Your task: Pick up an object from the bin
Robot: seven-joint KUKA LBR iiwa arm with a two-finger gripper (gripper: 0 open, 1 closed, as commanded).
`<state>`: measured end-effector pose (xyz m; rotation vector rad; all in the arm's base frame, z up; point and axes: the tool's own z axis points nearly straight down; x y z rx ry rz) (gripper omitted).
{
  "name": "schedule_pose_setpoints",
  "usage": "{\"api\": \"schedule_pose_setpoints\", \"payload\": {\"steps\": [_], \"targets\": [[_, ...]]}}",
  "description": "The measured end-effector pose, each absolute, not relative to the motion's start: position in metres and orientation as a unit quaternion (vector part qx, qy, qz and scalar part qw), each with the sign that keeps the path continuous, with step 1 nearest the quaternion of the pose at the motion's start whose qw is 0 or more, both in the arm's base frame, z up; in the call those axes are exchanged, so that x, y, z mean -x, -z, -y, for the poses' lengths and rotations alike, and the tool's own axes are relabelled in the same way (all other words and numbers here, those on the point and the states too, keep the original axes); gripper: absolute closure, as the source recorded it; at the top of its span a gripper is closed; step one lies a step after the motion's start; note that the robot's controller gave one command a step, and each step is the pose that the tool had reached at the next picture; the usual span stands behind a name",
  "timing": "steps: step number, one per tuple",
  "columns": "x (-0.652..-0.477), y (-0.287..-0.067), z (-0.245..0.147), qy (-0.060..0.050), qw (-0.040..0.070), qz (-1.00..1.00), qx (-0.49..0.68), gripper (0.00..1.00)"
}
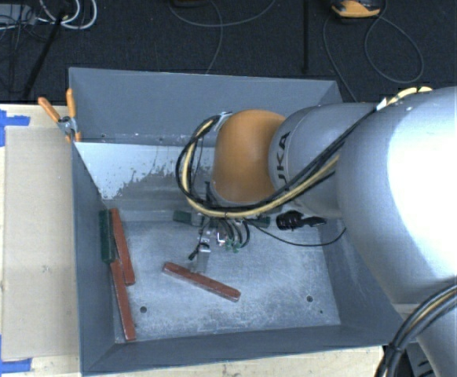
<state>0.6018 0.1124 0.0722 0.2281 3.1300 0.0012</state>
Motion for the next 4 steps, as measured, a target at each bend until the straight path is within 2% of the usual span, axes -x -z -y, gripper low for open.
{"api": "schedule_pose_setpoints", "payload": {"steps": [1, 2, 3, 4], "targets": [[-0.516, -0.072, -0.140, -0.001, 0.001, -0.999, -0.043, 0.00], [-0.550, -0.070, -0.046, 0.001, 0.002, -1.000, 0.016, 0.00], [-0.619, -0.071, -0.006, 0.001, 0.003, -0.998, 0.064, 0.00], [-0.619, -0.073, -0.008, -0.001, 0.004, -0.998, 0.063, 1.00]]}}
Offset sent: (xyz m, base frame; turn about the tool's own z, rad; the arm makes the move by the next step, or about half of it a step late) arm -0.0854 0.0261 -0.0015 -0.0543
